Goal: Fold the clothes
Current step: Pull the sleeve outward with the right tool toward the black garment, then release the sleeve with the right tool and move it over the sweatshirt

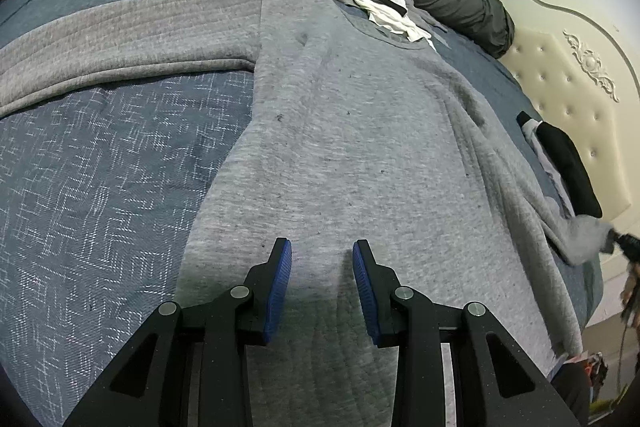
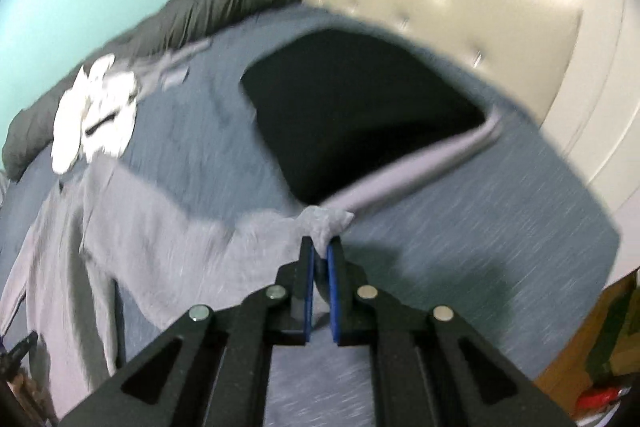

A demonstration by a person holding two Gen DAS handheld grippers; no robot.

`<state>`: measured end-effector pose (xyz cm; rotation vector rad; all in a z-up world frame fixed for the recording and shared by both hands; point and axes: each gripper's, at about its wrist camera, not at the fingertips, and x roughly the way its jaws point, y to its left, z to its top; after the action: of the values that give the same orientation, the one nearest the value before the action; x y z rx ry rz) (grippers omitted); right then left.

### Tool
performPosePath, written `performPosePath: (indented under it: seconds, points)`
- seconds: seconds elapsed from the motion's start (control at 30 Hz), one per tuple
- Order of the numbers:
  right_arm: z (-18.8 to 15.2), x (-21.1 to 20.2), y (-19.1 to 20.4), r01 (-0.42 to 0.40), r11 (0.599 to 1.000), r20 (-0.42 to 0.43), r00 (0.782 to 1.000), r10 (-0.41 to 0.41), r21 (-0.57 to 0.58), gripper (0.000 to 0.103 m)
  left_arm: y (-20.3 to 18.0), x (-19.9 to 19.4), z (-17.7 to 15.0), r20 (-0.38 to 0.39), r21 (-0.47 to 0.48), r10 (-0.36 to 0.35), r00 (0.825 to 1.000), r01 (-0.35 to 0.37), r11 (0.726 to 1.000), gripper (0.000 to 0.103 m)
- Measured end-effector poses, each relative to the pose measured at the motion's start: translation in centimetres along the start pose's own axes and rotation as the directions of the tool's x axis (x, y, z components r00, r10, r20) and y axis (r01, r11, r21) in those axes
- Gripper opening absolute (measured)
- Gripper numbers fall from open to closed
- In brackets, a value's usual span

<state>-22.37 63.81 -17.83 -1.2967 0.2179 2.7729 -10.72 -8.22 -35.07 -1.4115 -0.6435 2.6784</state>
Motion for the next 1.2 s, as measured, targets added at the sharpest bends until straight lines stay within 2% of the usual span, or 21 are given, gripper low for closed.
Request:
performPosePath:
  seconds: [0.23,0.47,0.6,0.67,0.8,0.87,0.9,1.07,1.2]
  points:
    - [3.4,-0.9,-4.1,0.079,0.996,0.049,0.996,-0.081,0.028,0.006,0.0,0.2,0.0,-0.002,0.000,0.010,1.000,-0.010,1.000,0.035]
    - [2.8,0.8,-5.6,0.127,0.989,0.025,0.991,-0.129,0.073,0.006,-0.2,0.5,0.4,-0.008,0.003,0.015,1.000,-0.015,1.000,0.035]
    - [2.6,1.6,-6.0,0.142,0.984,0.020,0.989,-0.145,0.104,0.011,-0.3,0.4,0.9,-0.007,0.006,0.008,1.000,-0.008,1.000,0.035]
    - [2.7,1.8,-5.8,0.138,0.984,0.024,0.990,-0.142,0.108,0.017,-0.4,0.4,1.2,-0.005,0.010,0.007,1.000,-0.007,1.000,0.035]
    - [4.8,1.5,-0.4,-0.019,1.000,0.064,0.998,0.018,0.012,0.026,-0.7,0.7,2.4,0.002,0.015,0.012,1.000,-0.012,1.000,0.035]
    - [6.0,2.4,3.5,-0.111,0.993,0.045,0.993,0.113,-0.038,0.039,-0.8,0.9,3.2,0.006,0.014,0.013,1.000,-0.013,1.000,0.035]
    - [6.5,3.1,5.2,-0.151,0.987,0.026,0.988,0.152,-0.056,0.042,-0.9,1.1,3.6,0.007,0.018,0.016,1.000,-0.016,1.000,0.035]
    - [7.7,8.4,14.7,-0.312,0.939,-0.096,0.949,0.300,-0.145,0.044,-1.1,2.4,5.5,0.010,0.041,0.036,0.999,-0.037,0.998,0.035]
    - [7.1,12.7,22.3,-0.369,0.898,-0.200,0.924,0.326,-0.239,0.044,-0.9,3.8,6.7,0.008,0.063,0.047,0.999,-0.048,0.997,0.035]
